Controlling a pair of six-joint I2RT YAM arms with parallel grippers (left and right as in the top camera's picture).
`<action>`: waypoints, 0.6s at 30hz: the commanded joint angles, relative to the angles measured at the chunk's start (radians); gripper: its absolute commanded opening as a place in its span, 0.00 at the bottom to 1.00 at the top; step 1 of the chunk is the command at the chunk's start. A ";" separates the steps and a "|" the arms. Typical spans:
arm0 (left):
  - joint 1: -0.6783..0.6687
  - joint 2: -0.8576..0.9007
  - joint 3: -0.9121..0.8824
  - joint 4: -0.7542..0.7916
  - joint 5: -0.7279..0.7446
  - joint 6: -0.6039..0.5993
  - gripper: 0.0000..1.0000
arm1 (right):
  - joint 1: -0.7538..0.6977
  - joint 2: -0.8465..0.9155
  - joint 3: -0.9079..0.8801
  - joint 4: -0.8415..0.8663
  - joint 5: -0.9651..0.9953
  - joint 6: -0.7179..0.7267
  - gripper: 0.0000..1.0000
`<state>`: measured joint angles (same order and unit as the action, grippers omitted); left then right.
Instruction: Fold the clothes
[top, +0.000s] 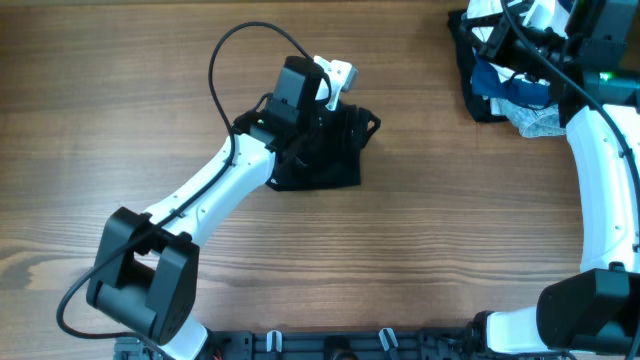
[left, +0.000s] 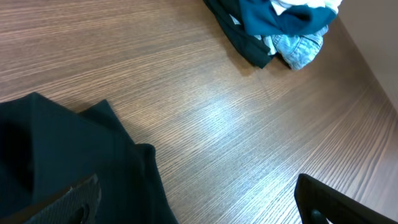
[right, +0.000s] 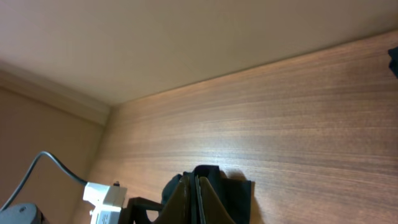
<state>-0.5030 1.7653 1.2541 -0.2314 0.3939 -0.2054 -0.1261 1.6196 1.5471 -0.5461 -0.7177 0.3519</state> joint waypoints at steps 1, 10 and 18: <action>0.099 -0.070 0.047 -0.017 0.005 -0.076 1.00 | 0.015 0.020 -0.005 -0.039 0.022 -0.054 0.11; 0.523 -0.295 0.063 -0.209 0.004 -0.146 1.00 | 0.161 0.166 -0.018 -0.151 0.054 -0.145 0.65; 0.668 -0.266 0.060 -0.439 -0.082 -0.139 1.00 | 0.444 0.254 -0.018 -0.146 0.399 -0.105 0.83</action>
<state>0.1383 1.4750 1.3167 -0.6342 0.3706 -0.3363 0.2279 1.8469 1.5394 -0.6956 -0.5064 0.2340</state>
